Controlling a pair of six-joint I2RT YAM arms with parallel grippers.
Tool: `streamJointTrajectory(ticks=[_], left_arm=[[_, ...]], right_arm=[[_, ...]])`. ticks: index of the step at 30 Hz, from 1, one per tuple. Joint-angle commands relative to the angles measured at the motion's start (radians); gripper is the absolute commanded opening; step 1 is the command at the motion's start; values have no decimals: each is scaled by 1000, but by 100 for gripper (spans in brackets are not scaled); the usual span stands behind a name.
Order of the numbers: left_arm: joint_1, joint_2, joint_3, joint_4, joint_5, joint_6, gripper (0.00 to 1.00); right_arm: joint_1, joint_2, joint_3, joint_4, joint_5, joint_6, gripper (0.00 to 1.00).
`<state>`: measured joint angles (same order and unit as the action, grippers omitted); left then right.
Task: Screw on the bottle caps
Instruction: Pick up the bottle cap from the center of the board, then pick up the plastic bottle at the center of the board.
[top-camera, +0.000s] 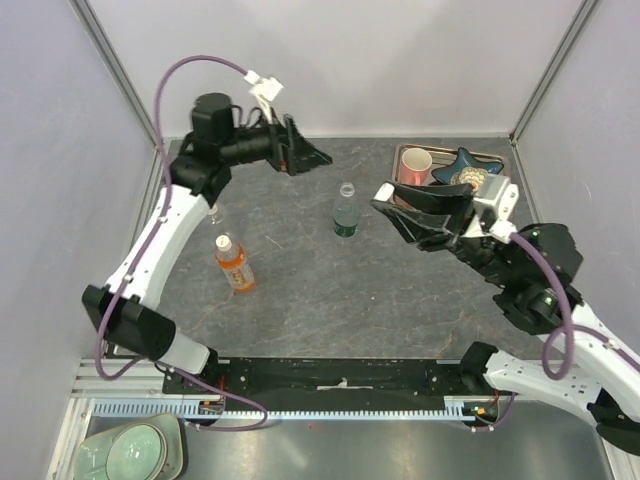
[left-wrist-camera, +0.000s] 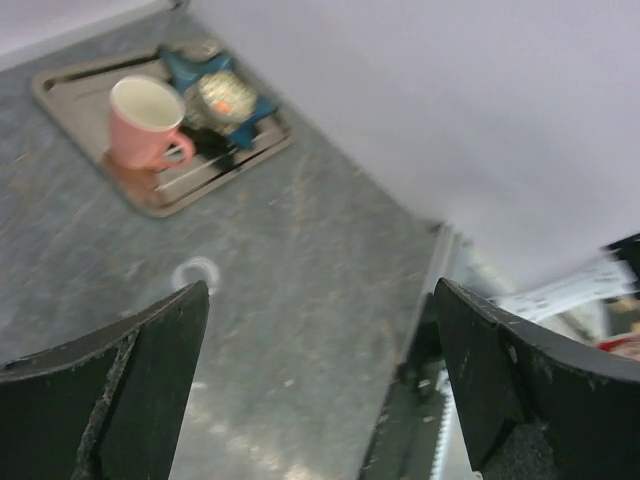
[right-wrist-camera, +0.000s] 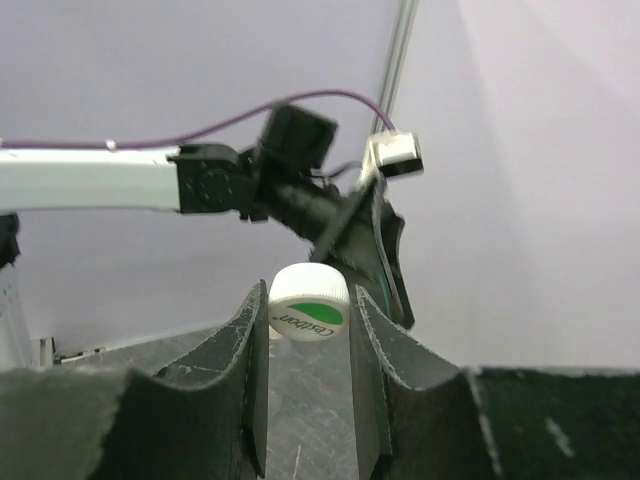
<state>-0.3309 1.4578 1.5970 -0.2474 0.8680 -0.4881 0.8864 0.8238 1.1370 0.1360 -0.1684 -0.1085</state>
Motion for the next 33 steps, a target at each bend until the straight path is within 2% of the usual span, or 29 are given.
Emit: streamJointTrajectory(ticks=[1, 5, 17, 25, 28, 31, 32, 33], left_arm=[[-121, 101, 60, -285, -298, 581, 99], [-223, 139, -17, -236, -399, 710, 99], [-234, 210, -146, 23, -462, 681, 99], [-247, 335, -69, 30, -394, 609, 99], [-257, 371, -68, 51, -374, 621, 89], [-284, 404, -60, 51, -400, 644, 68], [-299, 414, -33, 31, -417, 664, 53], [-338, 426, -14, 1, -438, 692, 49]], right_arm=[[0, -55, 46, -87, 75, 6, 12], [0, -100, 66, -134, 104, 9, 13], [0, -138, 104, -213, 138, 3, 14], [0, -146, 96, -223, 164, 4, 15], [0, -153, 81, -220, 191, 18, 15], [0, -156, 79, -220, 194, 30, 15], [0, -157, 79, -220, 198, 30, 15], [0, -155, 82, -222, 198, 33, 15]])
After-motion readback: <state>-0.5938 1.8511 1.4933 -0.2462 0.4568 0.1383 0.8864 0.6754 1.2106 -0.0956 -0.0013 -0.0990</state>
